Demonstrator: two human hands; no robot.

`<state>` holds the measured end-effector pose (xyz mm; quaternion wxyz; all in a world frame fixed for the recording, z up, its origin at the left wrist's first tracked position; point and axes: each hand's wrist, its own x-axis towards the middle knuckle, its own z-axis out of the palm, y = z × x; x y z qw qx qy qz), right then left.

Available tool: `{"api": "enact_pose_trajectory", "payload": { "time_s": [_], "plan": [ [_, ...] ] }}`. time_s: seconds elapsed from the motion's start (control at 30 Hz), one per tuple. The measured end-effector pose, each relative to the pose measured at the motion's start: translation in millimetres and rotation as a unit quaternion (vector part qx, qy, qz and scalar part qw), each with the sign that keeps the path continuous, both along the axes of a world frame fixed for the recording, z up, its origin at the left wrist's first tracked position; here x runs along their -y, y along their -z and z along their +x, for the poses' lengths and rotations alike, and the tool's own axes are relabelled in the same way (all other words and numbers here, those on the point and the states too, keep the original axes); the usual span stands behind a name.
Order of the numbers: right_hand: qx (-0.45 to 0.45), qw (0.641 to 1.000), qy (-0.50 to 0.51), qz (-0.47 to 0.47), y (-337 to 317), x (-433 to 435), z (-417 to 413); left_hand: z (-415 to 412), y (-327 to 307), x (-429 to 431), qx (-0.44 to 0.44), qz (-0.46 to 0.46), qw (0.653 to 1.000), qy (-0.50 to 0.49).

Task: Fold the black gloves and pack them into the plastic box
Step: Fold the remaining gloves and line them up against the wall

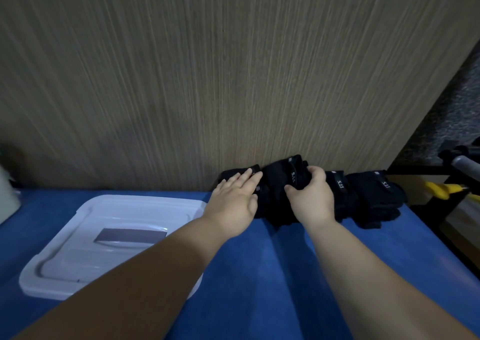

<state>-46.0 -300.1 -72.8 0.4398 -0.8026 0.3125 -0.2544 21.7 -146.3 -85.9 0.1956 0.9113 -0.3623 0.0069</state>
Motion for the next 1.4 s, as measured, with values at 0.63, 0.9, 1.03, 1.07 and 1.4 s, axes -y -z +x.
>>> {"api": "enact_pose_trajectory", "payload": {
  "time_s": [0.63,0.9,1.03,1.07,1.4],
  "plan": [
    [-0.178,0.935,-0.067,-0.301,13.3,8.3,-6.2,-1.1,7.2,11.0,0.050,0.087,0.995,0.018],
    [-0.243,0.899,-0.083,-0.355,8.8,17.9,-2.1,-1.1,7.6,12.0,0.041,0.103,0.994,0.019],
    [-0.173,0.910,-0.061,-0.372,3.1,13.9,-6.9,-10.1,-1.3,-2.2,0.006,0.065,0.998,0.022],
    [-0.119,0.914,-0.050,-0.385,0.9,8.9,-9.6,-13.9,-2.6,-9.6,0.005,0.050,0.999,0.018],
    [0.078,0.921,-0.244,-0.294,-2.8,-120.7,-17.5,-58.1,3.3,-154.5,-0.025,0.018,0.986,-0.163]
  ]
}}
